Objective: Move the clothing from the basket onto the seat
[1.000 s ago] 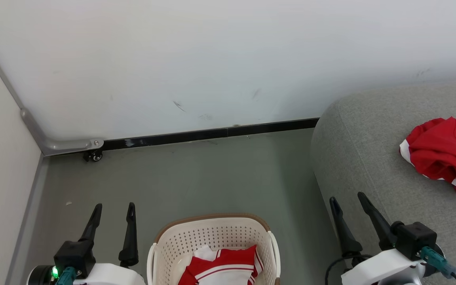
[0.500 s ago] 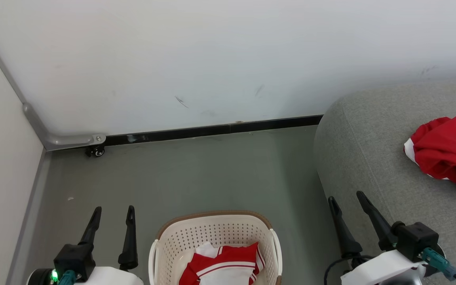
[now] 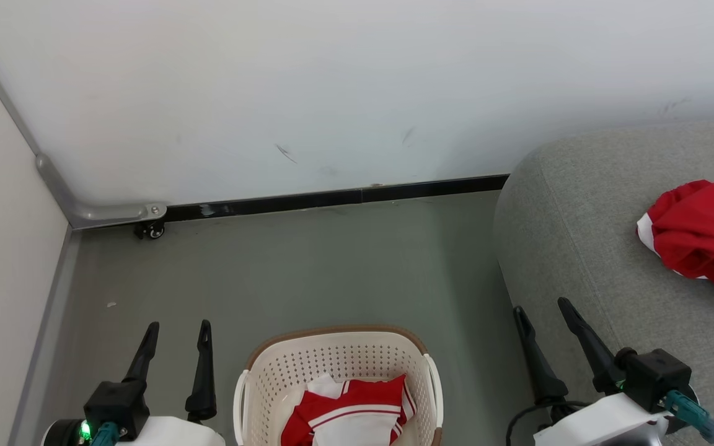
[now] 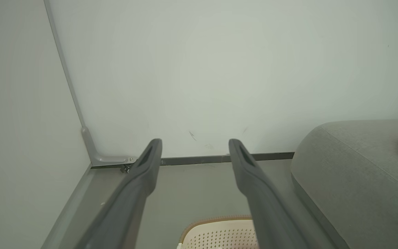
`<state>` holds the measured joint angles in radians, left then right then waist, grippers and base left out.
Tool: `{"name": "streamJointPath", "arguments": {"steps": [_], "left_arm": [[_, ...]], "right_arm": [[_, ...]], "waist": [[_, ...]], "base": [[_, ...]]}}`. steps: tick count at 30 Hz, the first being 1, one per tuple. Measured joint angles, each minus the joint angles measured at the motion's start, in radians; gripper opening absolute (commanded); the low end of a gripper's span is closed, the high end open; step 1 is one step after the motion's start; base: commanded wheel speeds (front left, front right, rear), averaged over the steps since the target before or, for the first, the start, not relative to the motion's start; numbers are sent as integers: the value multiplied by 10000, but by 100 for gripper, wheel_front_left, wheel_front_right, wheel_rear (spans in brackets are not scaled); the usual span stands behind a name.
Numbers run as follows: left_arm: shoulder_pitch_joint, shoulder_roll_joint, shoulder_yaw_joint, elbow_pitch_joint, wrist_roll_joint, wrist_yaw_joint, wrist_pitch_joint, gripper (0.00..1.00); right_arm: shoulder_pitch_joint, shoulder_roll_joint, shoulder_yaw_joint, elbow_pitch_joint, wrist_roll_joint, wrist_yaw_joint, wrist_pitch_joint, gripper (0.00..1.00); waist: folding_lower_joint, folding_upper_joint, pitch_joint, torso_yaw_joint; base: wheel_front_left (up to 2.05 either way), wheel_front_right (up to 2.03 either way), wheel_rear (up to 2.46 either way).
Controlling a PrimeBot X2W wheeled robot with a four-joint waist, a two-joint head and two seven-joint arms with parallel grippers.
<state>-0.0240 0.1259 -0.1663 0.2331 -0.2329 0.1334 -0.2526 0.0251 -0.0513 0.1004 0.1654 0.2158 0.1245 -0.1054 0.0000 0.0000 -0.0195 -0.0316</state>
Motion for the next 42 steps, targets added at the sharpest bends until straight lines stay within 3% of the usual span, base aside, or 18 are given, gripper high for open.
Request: {"name": "streamJointPath", "arguments": {"steps": [23, 42], "left_arm": [[1, -17, -136, 15, 104, -33, 2, 100], [-664, -42, -984, 775, 453, -635, 163, 100]], "right_arm": [[221, 8, -27, -445, 50, 0, 102, 100], [629, 79, -1275, -1333, -336, 0, 86, 100]], "waist": [[0, 0, 198, -74], [0, 0, 866, -427]], "base": [[0, 0, 0], [0, 0, 0]]}}
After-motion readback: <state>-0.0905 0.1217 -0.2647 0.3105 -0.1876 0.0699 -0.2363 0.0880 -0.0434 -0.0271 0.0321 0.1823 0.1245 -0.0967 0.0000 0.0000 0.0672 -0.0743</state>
